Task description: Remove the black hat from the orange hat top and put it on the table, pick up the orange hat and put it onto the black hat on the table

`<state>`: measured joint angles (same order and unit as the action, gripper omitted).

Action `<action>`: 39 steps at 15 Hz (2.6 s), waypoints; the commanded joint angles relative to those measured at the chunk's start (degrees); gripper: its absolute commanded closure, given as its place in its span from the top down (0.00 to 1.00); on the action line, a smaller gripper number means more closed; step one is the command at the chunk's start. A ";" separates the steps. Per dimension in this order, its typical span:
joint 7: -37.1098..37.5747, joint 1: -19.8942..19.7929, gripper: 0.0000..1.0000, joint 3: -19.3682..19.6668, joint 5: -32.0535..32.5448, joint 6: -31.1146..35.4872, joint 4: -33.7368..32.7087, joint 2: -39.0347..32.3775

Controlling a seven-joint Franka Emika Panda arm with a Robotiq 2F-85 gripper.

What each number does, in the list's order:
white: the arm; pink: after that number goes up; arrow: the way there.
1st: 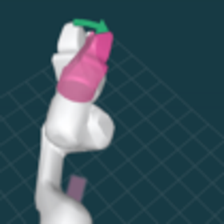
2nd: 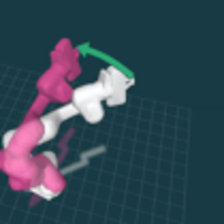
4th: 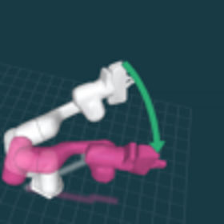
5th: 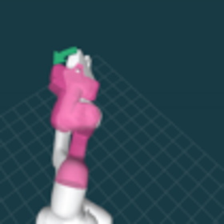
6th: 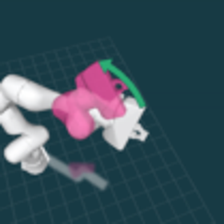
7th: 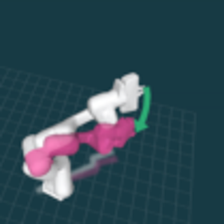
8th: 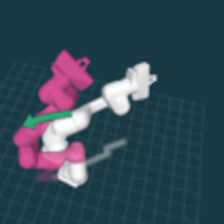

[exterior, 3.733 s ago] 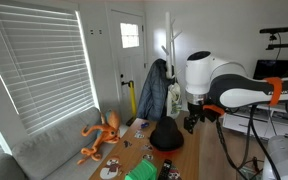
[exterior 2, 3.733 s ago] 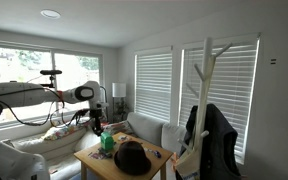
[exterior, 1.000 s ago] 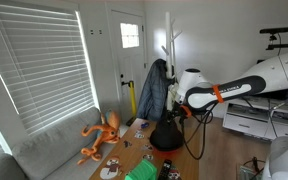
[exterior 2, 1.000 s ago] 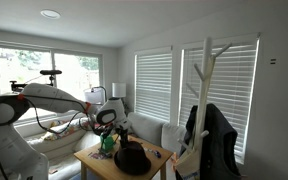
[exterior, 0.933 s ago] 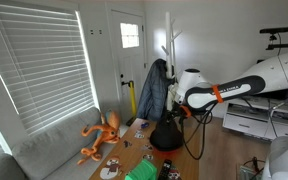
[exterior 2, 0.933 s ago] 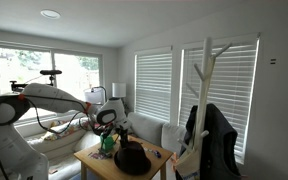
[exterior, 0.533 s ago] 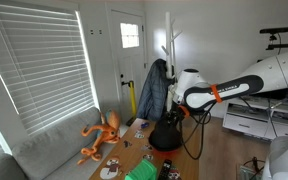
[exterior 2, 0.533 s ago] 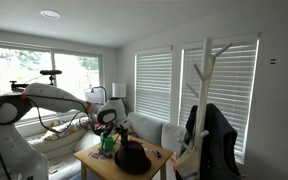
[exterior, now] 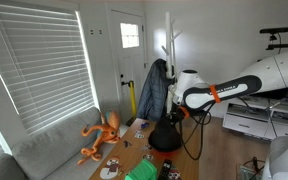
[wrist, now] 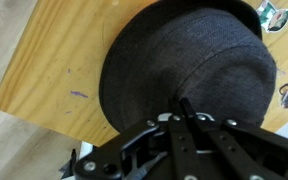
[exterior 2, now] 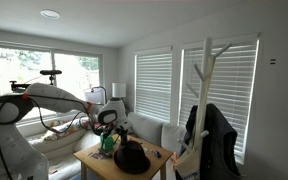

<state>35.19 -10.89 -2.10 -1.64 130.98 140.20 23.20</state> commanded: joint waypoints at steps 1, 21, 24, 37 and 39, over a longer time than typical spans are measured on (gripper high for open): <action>0.20 0.34 0.01 0.46 -0.30 -2.78 -1.90 0.06; 1.95 -0.23 0.01 -1.82 6.18 -12.45 -11.88 4.78; 1.55 0.48 0.01 -2.16 5.31 -10.07 -14.59 2.90; -0.31 7.67 0.01 -1.97 -4.95 5.76 -18.80 -11.52; -1.16 8.65 0.01 -1.67 -7.40 7.40 -18.32 -12.97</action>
<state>35.64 -3.88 -4.71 -5.12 136.26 122.78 12.67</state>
